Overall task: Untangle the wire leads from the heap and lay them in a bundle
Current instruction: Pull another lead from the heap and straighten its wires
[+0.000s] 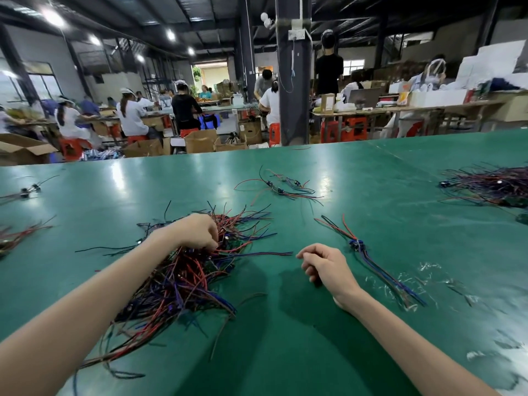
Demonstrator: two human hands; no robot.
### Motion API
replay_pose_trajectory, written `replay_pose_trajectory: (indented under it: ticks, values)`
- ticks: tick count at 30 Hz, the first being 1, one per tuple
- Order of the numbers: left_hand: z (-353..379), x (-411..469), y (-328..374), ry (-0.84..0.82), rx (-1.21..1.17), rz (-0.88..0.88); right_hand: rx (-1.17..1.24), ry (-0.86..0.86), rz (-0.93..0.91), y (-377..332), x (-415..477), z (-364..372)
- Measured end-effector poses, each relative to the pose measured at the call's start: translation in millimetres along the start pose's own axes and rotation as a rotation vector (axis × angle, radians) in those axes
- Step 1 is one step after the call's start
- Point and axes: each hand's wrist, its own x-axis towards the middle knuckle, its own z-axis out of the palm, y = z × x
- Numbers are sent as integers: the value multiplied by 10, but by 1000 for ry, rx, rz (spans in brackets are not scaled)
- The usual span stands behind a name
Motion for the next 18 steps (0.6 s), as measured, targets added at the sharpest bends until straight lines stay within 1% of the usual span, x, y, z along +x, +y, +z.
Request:
replay_pose_trajectory:
  ticks: [2,4,6,8,11,14,16,18]
  values:
    - [116,-8,28,64,91,-50,-4,-2,2,-4,-10,3]
    - [217,10,91,178,150,-123,-6,-1,3,-4,-11,2]
    - [297,28,173,271,175,-181,-5,-3,6,-8,-12,2]
    - [336,46,222,323,160,-212,3,-7,9,-11,-10,5]
    - [302,48,199,366,-9,-229,14,-9,13,-6,-6,1]
    - [179,17,145,442,-277,-223,14,-13,13,2,6,-9]
    - [87,-6,114,508,-491,-193,10,-14,10,8,11,-11]
    - [-6,-59,116,614,-635,-163,2,-14,5,10,8,-11]
